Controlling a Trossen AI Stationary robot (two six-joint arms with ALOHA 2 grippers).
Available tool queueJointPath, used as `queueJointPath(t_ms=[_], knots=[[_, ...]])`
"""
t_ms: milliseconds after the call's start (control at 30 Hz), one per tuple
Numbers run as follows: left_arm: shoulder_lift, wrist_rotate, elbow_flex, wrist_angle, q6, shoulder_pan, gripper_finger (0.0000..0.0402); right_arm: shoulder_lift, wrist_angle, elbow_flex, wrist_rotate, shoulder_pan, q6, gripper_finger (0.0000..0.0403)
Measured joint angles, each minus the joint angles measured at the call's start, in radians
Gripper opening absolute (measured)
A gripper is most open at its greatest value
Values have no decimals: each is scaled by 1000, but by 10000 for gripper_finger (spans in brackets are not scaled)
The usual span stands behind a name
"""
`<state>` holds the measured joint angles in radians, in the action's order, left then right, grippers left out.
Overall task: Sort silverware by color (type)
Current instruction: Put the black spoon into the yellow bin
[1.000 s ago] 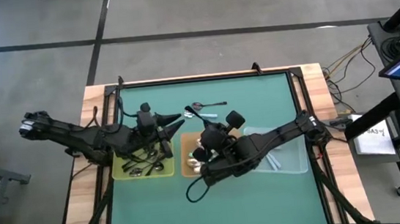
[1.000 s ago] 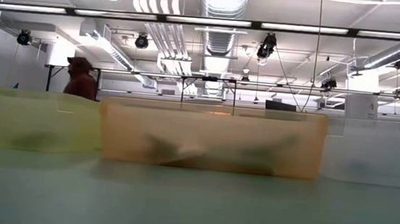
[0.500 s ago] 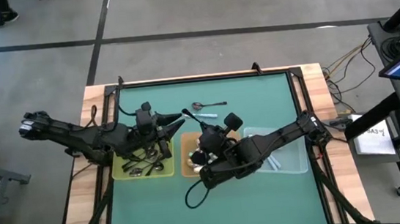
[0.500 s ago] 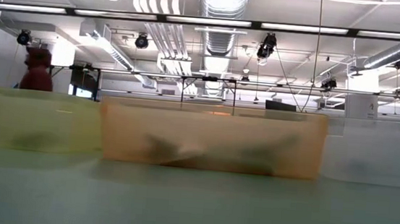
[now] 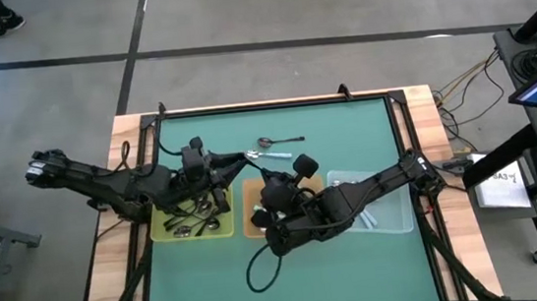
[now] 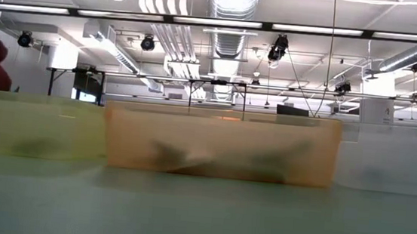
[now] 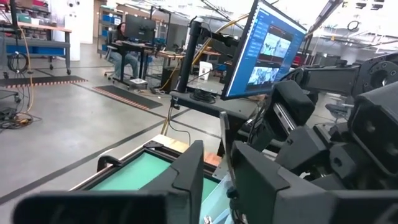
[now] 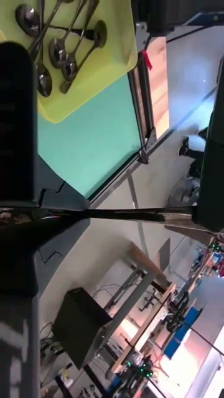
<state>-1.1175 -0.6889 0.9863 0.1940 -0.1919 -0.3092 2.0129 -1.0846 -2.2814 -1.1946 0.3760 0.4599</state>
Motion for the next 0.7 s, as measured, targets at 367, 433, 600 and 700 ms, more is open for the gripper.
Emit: queueJointPath(t_ms=[367, 433, 600, 700], knots=[[2, 47, 0, 4, 23, 0, 2, 1, -1, 2, 21, 5, -9, 9], [2, 53, 0, 2, 24, 0, 1, 1, -3, 2, 23, 5, -12, 12], [6, 59, 0, -16, 26, 0, 1, -4, -5, 2, 61, 5, -49, 22], [20, 43, 0, -66, 29, 4, 0, -16, -11, 2, 112, 5, -80, 24]])
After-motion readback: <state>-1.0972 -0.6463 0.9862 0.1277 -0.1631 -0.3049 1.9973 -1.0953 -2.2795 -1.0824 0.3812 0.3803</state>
